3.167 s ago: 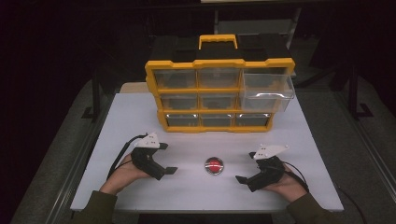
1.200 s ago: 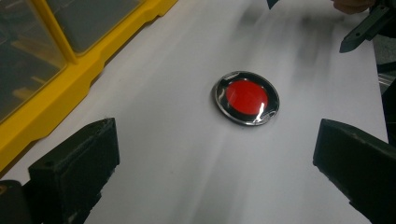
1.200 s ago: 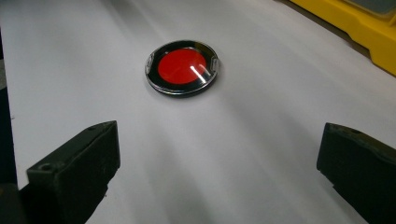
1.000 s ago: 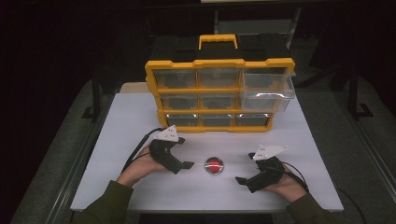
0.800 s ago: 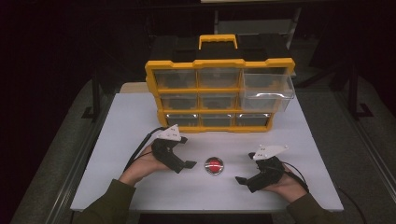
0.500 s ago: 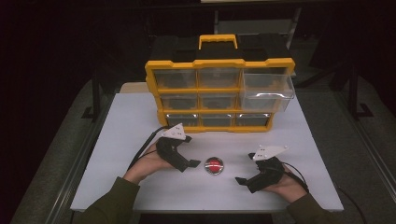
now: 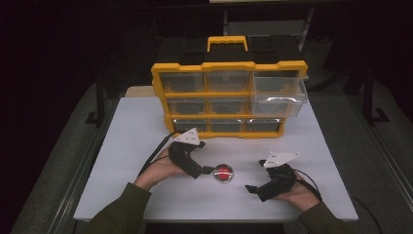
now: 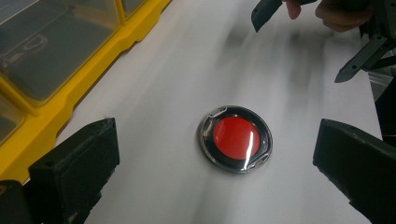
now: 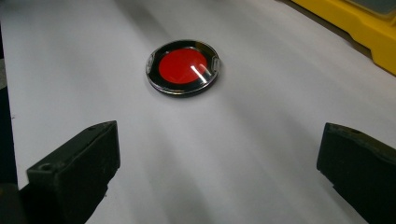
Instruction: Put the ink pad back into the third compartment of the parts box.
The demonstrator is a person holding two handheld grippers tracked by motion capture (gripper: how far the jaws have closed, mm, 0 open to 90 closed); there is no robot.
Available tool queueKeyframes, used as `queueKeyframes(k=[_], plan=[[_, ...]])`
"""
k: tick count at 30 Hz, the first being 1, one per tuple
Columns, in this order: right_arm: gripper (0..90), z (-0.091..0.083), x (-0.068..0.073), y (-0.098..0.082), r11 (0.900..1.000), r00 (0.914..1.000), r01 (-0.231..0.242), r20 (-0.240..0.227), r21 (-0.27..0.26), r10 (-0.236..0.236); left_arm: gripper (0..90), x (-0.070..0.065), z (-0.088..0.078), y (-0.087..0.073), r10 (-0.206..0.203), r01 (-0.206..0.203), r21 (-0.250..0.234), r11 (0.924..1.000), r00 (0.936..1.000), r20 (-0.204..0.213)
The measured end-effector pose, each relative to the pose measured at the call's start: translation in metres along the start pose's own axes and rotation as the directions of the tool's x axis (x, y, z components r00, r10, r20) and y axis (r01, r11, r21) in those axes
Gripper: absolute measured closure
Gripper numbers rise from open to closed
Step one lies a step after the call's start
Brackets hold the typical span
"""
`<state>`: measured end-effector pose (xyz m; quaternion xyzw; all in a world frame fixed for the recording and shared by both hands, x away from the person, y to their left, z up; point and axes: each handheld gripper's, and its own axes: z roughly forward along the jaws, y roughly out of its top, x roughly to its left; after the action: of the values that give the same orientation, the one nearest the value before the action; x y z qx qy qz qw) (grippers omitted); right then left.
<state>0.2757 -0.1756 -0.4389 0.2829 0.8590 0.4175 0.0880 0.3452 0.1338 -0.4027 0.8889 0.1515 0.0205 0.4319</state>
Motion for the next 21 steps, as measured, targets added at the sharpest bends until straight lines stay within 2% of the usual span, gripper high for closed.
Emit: queueKeyframes(k=[21], plan=[[0.0,0.001,0.000,0.000,1.000,1.0000,0.002,-0.007,0.004,-0.002,0.0,-0.003,0.023,0.014,0.023,-0.023,0.013,0.9997,0.9993,0.030]])
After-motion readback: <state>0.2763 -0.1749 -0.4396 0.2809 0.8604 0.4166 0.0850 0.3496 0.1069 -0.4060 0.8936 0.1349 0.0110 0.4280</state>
